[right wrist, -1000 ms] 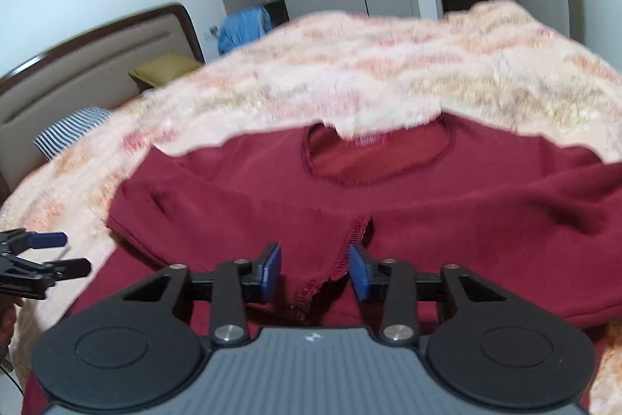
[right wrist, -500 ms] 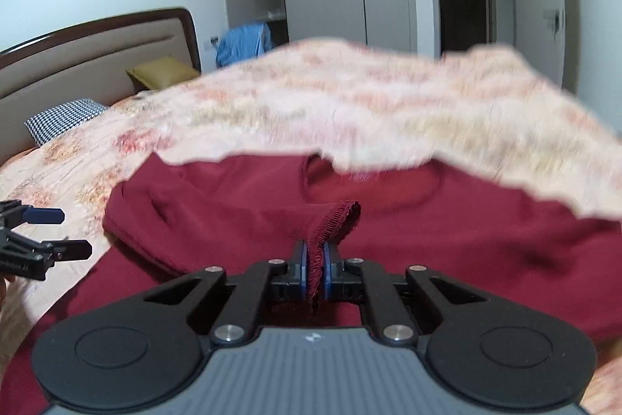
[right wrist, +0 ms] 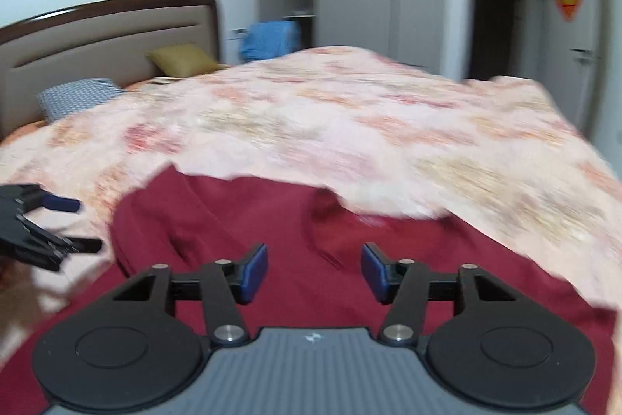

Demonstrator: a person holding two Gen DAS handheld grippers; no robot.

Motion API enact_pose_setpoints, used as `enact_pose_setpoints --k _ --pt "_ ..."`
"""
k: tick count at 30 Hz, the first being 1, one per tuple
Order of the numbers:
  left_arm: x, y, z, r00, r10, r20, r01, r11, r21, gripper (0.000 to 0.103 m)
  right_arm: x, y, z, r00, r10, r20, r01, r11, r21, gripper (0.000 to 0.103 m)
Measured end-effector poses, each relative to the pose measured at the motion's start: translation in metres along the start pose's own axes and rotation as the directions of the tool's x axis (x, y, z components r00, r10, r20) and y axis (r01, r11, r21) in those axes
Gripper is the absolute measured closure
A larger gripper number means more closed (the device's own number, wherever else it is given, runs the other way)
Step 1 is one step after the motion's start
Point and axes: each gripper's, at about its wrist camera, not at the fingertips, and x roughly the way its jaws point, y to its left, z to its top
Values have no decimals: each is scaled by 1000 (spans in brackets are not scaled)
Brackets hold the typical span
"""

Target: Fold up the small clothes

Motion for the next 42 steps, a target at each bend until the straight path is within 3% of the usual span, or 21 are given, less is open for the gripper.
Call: enact_pose_setpoints --k 5,8,11,13,15,16,18,21,23,25,27,31,33,34,36,39,42 --pt "13 0 6 997 -72 4 71 996 52 26 79 25 52 982 184 -41 -184 983 5 40" --pt "17 -3 9 994 -105 20 103 992 66 32 127 41 76 957 275 -91 -270 961 67 40" --pt "20 1 13 989 -145 33 144 989 21 41 164 55 88 931 326 -162 -314 944 99 42" --pt "24 5 15 985 -172 31 172 985 -10 55 182 63 90 914 348 -209 -332 937 110 52" --pt "29 7 17 983 -184 13 184 982 -40 79 194 69 88 902 349 -253 -332 937 108 94" --pt "31 8 17 984 -178 1 178 982 -56 88 197 71 87 900 346 -264 -332 938 97 94" --pt "30 11 18 985 -172 0 171 980 -99 96 195 75 85 908 331 -255 -327 943 60 98" --pt "21 18 17 986 -165 27 167 969 -185 98 183 72 91 940 296 -171 -293 955 42 99" --pt "17 31 12 983 -179 46 185 938 -292 98 175 63 96 958 268 -102 -262 963 66 99" --pt "17 46 7 978 -199 61 207 894 -398 98 177 56 99 961 266 -70 -258 960 107 99" --pt "21 54 4 978 -200 54 202 867 -455 98 182 58 96 961 266 -70 -259 961 96 99" --pt "24 57 4 980 -194 33 186 859 -478 93 194 70 89 959 271 -89 -264 961 78 94" --pt "24 58 5 982 -188 6 167 856 -489 76 188 70 87 969 235 -76 -231 972 50 70" --pt "23 58 4 982 -190 -6 163 854 -494 70 182 70 85 973 222 -68 -221 975 17 63" --pt "20 58 3 983 -184 -13 153 855 -496 50 164 66 81 981 185 -60 -188 981 -45 38" --pt "13 53 3 988 -154 -18 125 861 -492 29 123 55 62 994 96 -43 -102 984 -148 23" --pt "7 43 5 995 -93 -23 72 879 -471 15 79 42 27 999 -10 -30 3 971 -238 10"
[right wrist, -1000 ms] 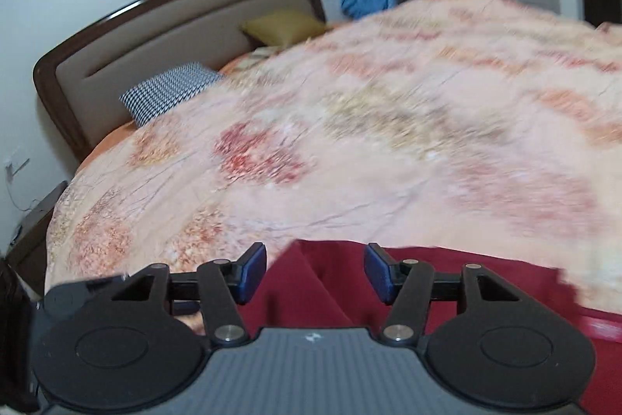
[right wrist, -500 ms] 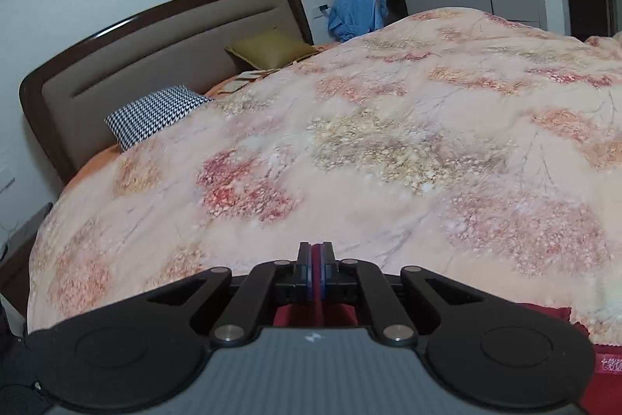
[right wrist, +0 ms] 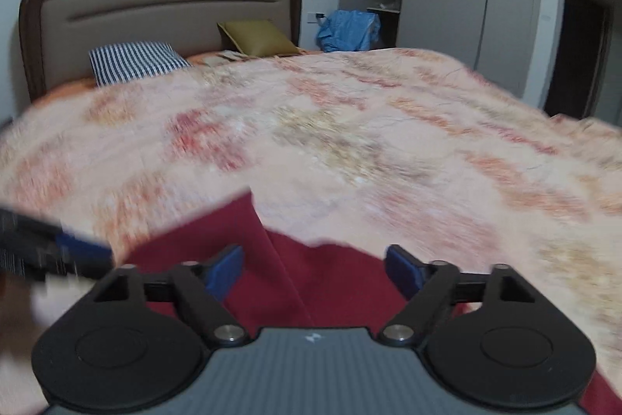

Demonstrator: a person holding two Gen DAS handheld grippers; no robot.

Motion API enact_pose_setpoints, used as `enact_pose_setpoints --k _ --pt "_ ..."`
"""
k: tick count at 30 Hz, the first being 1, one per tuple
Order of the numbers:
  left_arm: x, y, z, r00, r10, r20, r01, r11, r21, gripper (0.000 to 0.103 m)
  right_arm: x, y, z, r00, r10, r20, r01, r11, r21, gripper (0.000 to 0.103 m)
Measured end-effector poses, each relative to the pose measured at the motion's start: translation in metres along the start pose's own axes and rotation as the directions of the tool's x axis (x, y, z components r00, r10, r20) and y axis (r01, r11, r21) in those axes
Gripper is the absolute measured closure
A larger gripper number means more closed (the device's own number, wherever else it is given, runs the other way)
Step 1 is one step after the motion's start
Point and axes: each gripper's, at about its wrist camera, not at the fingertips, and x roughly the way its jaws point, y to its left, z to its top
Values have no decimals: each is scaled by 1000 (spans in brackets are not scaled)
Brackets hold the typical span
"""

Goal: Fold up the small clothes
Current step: 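Release the hem with both grippers and pull back from the sweater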

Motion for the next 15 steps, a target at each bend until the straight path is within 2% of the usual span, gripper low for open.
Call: enact_pose_setpoints --k 3,6,8,12,15 --pt "6 -12 6 999 43 34 -44 999 28 13 -35 -4 -43 994 -97 -42 96 995 -22 7" --pt "30 -23 22 995 95 39 -96 994 48 13 -66 -11 -80 981 -188 -57 190 981 28 5" --pt "48 -23 35 994 108 28 -109 994 24 13 -83 -16 -101 971 -235 -55 239 968 78 3" --pt "85 -15 47 989 143 -32 -144 989 -33 16 -99 -24 -126 960 -278 -39 281 950 137 0" --pt "93 -8 46 983 182 -10 -182 983 -33 16 -98 -31 -135 945 -326 -26 325 930 171 0"
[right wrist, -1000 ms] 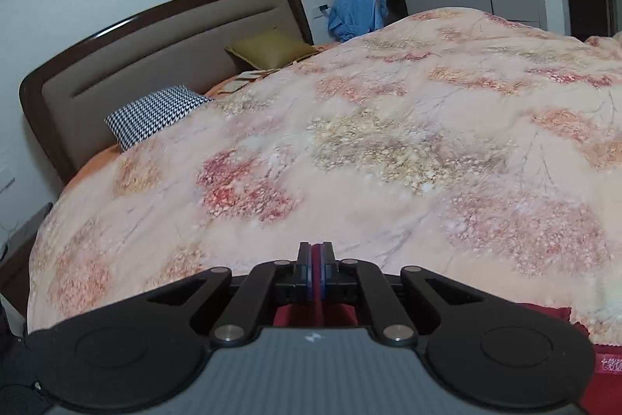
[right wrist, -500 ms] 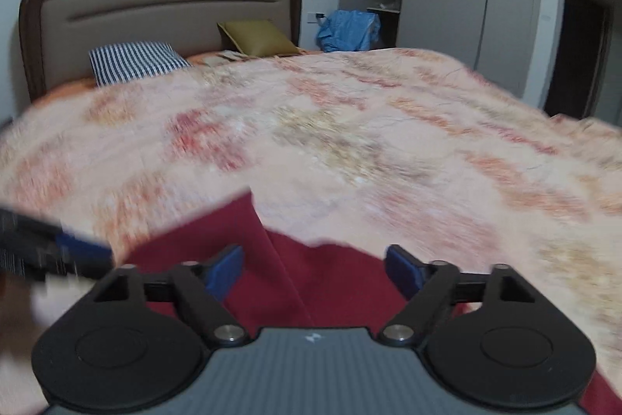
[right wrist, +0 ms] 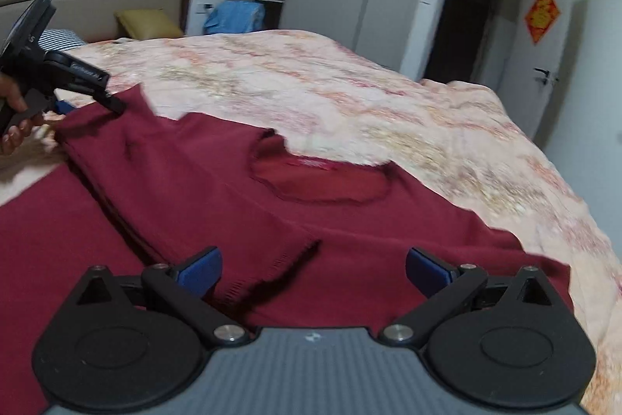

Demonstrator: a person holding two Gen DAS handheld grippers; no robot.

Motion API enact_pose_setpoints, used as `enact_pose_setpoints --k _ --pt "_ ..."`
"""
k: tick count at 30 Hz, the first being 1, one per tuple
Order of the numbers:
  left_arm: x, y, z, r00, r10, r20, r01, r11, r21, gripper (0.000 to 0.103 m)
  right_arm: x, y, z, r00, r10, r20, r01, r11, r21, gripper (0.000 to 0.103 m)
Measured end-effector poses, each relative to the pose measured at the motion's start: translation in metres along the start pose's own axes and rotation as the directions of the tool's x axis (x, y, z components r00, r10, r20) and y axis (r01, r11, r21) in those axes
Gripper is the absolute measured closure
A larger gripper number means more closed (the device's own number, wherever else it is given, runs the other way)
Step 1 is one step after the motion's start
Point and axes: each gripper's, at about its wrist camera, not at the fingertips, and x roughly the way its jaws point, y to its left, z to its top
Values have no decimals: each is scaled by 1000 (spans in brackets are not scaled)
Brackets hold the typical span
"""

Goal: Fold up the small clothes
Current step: 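Release the hem with both grippers and pull back from the sweater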

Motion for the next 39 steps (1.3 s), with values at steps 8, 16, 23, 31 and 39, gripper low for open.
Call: enact_pose_setpoints --k 8,16,23,31,39 --pt "3 -4 -2 999 53 10 -53 998 19 17 16 -12 -15 999 3 -54 -1 999 43 0" --pt "-68 -11 -23 998 17 59 -16 1000 -15 7 -47 -24 -20 998 15 58 -16 1000 21 0" --pt "-168 -19 -90 994 -50 98 44 997 64 1 -115 -16 -60 1000 7 27 -7 1000 -24 0" --pt "-257 -24 -174 984 -139 108 120 979 166 1 -183 2 -117 999 37 16 -36 999 -38 0" --pt "-283 -27 -242 980 -189 62 170 959 227 1 -235 39 -156 996 81 40 -74 986 -149 0"
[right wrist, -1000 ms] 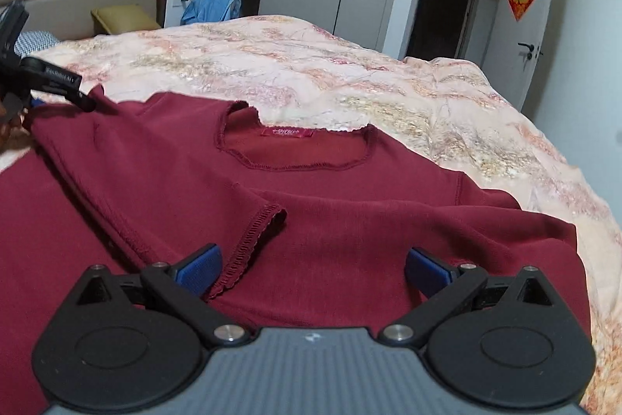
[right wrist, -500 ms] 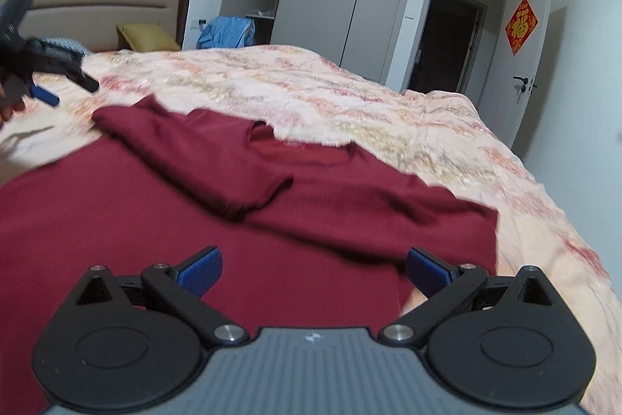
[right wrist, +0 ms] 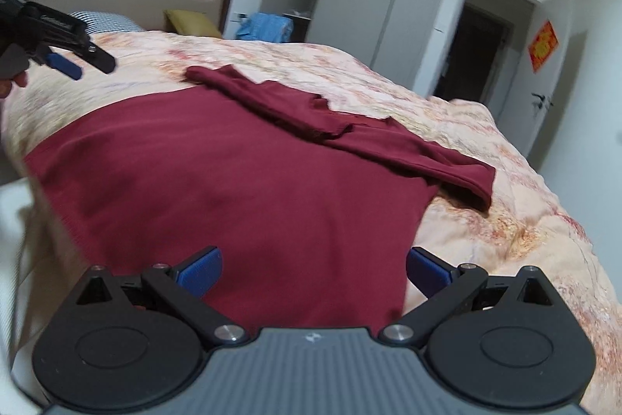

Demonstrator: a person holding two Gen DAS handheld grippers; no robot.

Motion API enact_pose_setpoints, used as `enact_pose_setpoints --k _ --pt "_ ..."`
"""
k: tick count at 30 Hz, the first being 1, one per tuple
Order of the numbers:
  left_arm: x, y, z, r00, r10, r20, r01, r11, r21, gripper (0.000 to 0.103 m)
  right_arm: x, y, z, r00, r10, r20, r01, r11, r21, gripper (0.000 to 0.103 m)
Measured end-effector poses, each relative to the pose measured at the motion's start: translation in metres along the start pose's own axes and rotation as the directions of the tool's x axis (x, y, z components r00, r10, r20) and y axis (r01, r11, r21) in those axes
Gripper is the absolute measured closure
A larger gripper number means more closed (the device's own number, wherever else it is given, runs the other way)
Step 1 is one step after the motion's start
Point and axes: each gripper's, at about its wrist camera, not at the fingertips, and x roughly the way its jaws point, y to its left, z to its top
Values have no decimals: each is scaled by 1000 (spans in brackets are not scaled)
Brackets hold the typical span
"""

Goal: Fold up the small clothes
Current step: 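Release the hem with both grippers and pull back from the sweater, then grasp the sweater hem with the right gripper while the left gripper grasps the hem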

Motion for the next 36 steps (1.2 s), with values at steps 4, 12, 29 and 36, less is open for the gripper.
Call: enact_pose_setpoints --k 4,12,29,36 --pt "-12 -13 -27 1000 -29 -3 29 999 43 1 -6 22 -14 999 17 -28 -18 999 -48 0" --pt "-20 -31 -55 994 25 -103 -17 996 83 1 -8 67 -19 998 -20 -63 0 953 -301 0" --pt "-17 -44 -51 990 14 -143 -2 996 87 1 9 104 -35 998 -66 3 57 840 -539 59" --pt "-36 -41 -54 985 -161 -69 167 983 83 1 1 62 13 986 154 -70 -167 954 -250 88"
